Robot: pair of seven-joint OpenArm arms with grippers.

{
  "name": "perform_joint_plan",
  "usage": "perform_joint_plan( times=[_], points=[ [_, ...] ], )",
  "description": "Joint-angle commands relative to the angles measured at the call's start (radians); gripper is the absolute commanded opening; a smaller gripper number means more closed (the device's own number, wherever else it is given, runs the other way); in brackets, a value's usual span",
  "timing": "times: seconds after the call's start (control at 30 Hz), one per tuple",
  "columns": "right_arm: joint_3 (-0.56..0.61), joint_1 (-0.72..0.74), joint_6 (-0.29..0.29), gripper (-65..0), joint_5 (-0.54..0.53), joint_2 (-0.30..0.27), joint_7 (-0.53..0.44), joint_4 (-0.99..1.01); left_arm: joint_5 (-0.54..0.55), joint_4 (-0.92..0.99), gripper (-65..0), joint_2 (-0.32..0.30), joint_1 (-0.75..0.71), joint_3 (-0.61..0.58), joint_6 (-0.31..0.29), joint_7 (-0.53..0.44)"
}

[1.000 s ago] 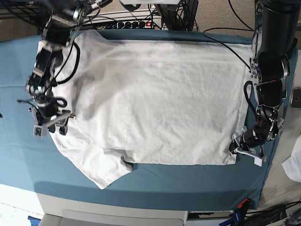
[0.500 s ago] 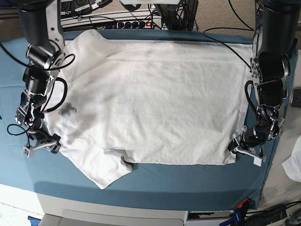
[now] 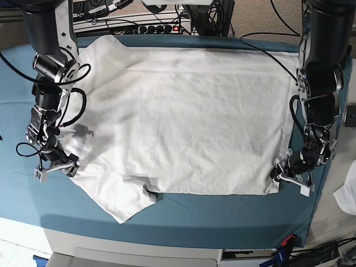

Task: Fold the T-shirt properly
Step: 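Grasp the sleeve with the right gripper and the hem corner with the left, then lift the grasped sleeve and hem corner with both grippers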

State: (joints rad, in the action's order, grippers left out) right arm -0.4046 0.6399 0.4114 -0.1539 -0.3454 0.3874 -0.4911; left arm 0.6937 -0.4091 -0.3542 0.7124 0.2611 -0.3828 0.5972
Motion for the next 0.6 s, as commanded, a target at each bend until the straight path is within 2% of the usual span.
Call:
perform_joint_plan(
  times=[0.0, 0.3, 0.37, 0.47, 0.57],
  points=[
    [0.000, 0.022, 0.007, -29.8, 0.006, -0.003, 0.002, -0.007, 0.018, -0.014, -65.0, -0.012, 0.035, 0.001, -0.011, -0.014],
    [0.000, 0.022, 0.004, -30.0, 0.005, -0.003, -0.078, -0.007, 0.018, -0.014, -65.0, -0.011, 0.033, 0.001, -0.012, -0.007],
    [0.000, 0.022, -0.026, -30.0, 0.010, -0.003, -0.083, -0.007, 0.018, -0.014, -65.0, -0.012, 0.032, 0.001, -0.012, -0.006],
    [0.000, 0.021, -0.102, -30.0, 0.060, -0.003, -0.089, -0.007, 0.018, -0.014, -65.0, -0.012, 0.029, 0.001, -0.012, -0.006],
    [0.000, 0.014, -0.114, -30.0, 0.068, 0.000, -0.088, -0.007, 0.018, -0.014, -65.0, -0.011, 0.023, 0.001, -0.015, -0.011]
  ],
)
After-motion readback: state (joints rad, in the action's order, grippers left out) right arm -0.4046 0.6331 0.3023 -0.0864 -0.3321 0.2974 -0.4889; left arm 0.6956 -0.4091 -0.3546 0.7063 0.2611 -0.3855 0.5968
